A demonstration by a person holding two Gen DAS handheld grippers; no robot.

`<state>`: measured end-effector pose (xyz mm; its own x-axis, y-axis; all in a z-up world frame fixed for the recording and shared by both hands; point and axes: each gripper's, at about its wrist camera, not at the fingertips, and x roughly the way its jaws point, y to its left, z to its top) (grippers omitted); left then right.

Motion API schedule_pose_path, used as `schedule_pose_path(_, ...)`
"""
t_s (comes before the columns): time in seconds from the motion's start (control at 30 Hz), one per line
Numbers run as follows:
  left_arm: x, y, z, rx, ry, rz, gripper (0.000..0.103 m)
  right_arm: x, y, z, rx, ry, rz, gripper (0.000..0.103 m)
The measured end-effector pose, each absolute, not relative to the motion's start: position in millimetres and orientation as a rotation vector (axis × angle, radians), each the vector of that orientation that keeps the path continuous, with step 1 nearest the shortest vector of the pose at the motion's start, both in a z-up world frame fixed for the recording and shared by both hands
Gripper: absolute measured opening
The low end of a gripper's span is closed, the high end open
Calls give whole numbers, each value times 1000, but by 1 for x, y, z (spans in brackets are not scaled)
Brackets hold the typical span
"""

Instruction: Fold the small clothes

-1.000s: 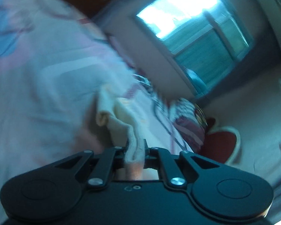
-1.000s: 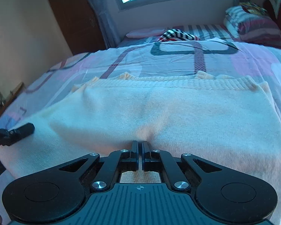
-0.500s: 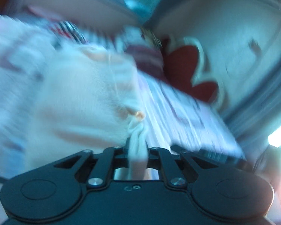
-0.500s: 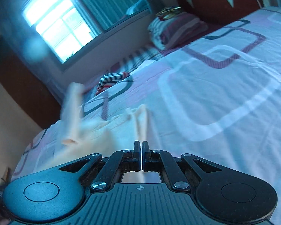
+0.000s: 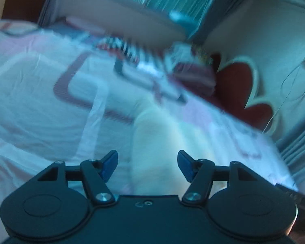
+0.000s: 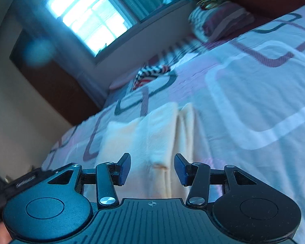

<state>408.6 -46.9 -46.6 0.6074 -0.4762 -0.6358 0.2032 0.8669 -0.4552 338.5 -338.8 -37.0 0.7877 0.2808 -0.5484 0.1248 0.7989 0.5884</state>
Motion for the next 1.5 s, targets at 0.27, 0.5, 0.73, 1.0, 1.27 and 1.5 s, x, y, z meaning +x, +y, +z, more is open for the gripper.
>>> schedule_pose_path(0.27,407,-50,-72,-317,891,-394,66,369,-332,-67,667,782,128,48)
schedule_pose_path(0.5,411,-54,-73,-303,910,-403,67,385,-330,-69,665,815,117,31)
schedule_pose_path(0.73,413,-66,-56,-234,892,-434,52,382,-306,-49,443,785,97,13)
schedule_pose_path(1.0,415,-91,-65,-144,950,-471,57,377,-332,-67,507,833,83,13)
schedule_pose_path(1.27,411,-89,-63,-97,943,-481,62,376,-344,-70,562,850,95,13)
schedule_pose_path(1.5,452,-102,-29,-57,806,-435,60,391,-342,-26,364,705,52,34)
